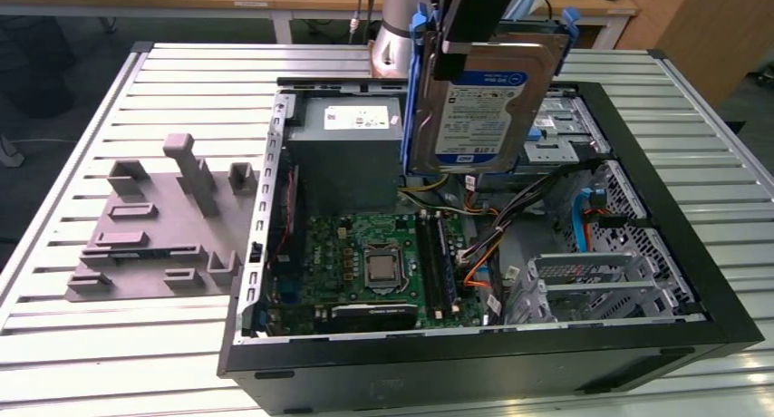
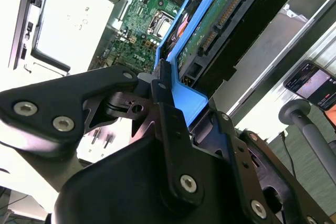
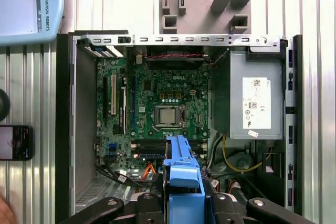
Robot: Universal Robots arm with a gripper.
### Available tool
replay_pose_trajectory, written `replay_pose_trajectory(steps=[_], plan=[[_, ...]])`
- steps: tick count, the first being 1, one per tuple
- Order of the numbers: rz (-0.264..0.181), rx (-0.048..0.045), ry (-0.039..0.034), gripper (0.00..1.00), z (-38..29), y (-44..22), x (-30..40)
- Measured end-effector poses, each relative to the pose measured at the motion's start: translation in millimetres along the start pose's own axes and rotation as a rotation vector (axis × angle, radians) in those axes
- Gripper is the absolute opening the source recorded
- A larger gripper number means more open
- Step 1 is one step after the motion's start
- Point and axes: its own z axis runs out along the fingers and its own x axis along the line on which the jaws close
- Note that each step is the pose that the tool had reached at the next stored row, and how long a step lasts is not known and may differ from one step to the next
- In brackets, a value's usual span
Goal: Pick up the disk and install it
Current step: 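Insert the disk into the insertion slot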
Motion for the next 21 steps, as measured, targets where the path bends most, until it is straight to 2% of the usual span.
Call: replay_pose_trajectory(steps=[21], plan=[[0.000, 0.0000, 0.0000, 0.36, 0.1, 4.2, 0.1]])
